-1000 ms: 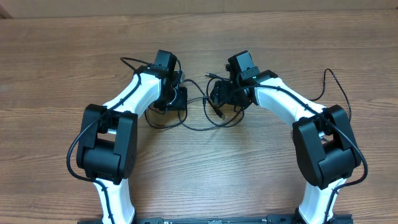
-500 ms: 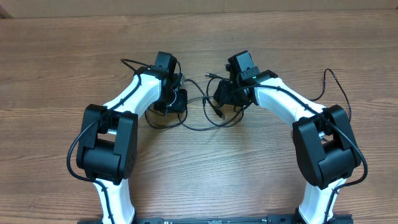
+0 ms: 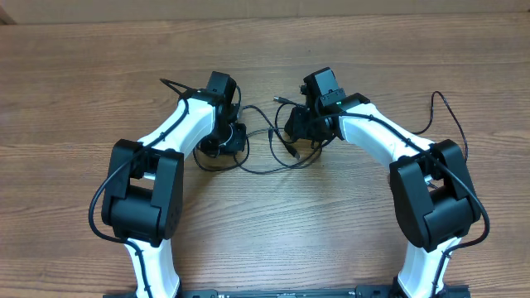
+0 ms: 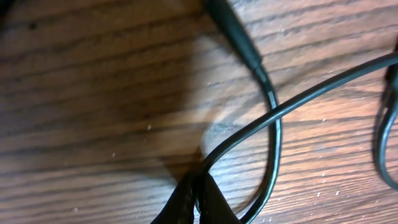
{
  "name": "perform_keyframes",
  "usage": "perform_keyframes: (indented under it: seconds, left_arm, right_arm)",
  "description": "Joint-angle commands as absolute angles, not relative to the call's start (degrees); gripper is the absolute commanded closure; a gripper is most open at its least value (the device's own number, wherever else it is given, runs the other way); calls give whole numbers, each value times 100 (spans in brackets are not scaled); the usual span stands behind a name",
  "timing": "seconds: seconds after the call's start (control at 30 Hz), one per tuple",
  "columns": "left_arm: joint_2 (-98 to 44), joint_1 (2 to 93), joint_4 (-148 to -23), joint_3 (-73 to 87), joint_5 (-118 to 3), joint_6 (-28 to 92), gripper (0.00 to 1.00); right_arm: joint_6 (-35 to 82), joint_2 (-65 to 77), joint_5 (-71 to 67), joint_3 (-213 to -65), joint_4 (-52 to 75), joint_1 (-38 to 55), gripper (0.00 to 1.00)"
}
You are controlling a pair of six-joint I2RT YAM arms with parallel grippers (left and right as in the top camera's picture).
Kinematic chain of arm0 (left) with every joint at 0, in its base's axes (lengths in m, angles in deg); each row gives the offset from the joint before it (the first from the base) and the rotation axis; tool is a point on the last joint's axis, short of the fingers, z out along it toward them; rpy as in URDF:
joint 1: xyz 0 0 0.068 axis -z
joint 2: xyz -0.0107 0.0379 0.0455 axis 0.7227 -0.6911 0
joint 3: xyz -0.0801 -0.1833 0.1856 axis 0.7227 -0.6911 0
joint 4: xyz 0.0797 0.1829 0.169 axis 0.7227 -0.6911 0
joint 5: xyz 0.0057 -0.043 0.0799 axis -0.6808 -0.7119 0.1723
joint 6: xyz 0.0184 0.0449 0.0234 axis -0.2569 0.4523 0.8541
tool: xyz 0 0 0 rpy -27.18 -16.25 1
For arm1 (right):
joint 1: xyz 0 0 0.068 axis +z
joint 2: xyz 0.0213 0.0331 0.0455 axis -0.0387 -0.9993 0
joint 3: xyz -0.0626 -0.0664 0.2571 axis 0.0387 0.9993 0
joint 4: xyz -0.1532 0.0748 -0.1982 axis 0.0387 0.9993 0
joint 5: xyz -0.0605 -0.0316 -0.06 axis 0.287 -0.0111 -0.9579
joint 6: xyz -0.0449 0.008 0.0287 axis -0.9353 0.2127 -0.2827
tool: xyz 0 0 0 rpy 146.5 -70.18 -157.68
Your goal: Untangle cables
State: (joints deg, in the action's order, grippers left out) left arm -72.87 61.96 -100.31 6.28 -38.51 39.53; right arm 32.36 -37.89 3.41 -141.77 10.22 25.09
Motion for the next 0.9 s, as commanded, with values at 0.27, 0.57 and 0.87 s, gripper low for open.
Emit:
perform_keyframes:
  seconds: [0.27, 0.57, 0.87]
  left_arm:
    - [-6741, 6205, -10158, 962, -3217, 3641, 96]
    - [-6278, 6190, -10826, 971, -2797, 3234, 96]
    - [-6284, 5995, -11561, 969, -2397, 2948, 95]
  right_arm:
    - [3234, -3831, 343, -14197, 1004, 2503, 85]
    - [3234, -3829, 343, -14195, 1004, 2503, 96]
    - [3234, -3829, 345, -14197, 1004, 2503, 96]
